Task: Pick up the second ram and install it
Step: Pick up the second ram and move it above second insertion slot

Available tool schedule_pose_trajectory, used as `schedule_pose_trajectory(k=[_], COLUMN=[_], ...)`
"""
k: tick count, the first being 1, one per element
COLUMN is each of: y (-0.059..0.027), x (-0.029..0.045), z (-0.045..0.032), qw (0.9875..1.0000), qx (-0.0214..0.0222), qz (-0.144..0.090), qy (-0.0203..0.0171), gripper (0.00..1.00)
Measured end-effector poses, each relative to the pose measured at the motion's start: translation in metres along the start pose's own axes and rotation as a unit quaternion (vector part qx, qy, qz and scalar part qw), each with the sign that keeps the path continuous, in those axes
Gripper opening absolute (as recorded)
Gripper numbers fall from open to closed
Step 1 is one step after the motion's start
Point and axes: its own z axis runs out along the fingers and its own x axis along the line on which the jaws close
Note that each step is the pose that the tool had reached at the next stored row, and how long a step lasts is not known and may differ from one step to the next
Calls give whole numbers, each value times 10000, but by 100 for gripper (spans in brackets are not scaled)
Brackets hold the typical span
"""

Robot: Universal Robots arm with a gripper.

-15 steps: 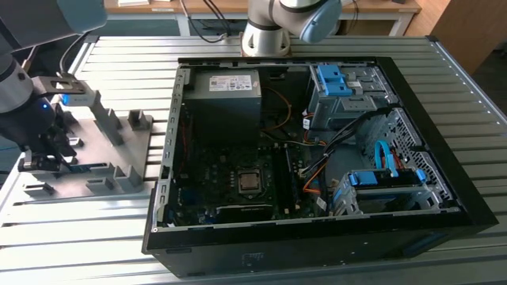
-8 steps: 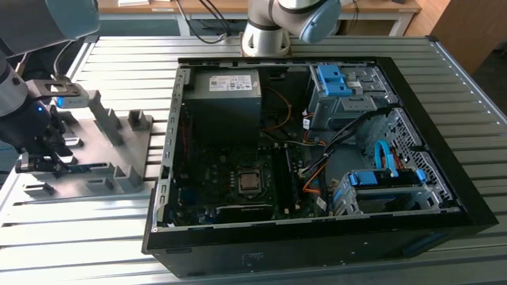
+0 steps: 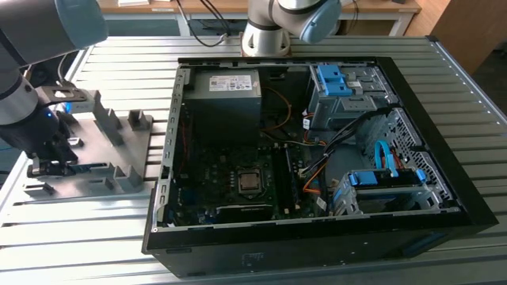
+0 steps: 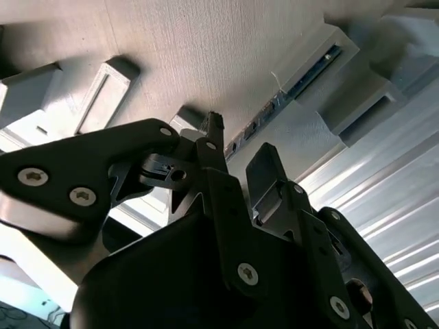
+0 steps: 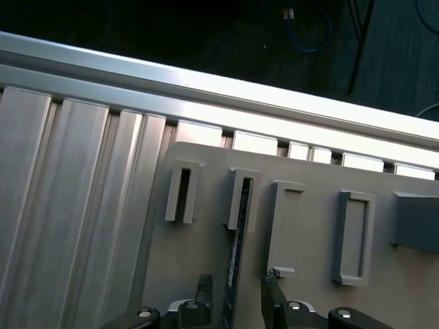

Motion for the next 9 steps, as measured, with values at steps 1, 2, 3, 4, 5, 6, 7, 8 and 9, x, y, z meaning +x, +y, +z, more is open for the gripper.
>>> schedule_pose_trajectory(k=[1,2,3,4,5,6,7,8,9], y=[-3,-8,-13,-17,-22,-25,-27,-27,-27], x=[2,4,6,8,9,10,11,11,11], z=[18,35,52,68,84,92,94,93,94], qw=[10000,10000,10000,10000,10000,9999,9999,9999,9999], qx=[-3,-6,-8,-11,-12,-13,-13,-14,-14], qz=[-24,-45,-63,-78,-91,-97,-99,-99,-99], qy=[7,15,23,30,33,34,35,35,35], gripper=[41,41,41,41,41,41,41,41,41])
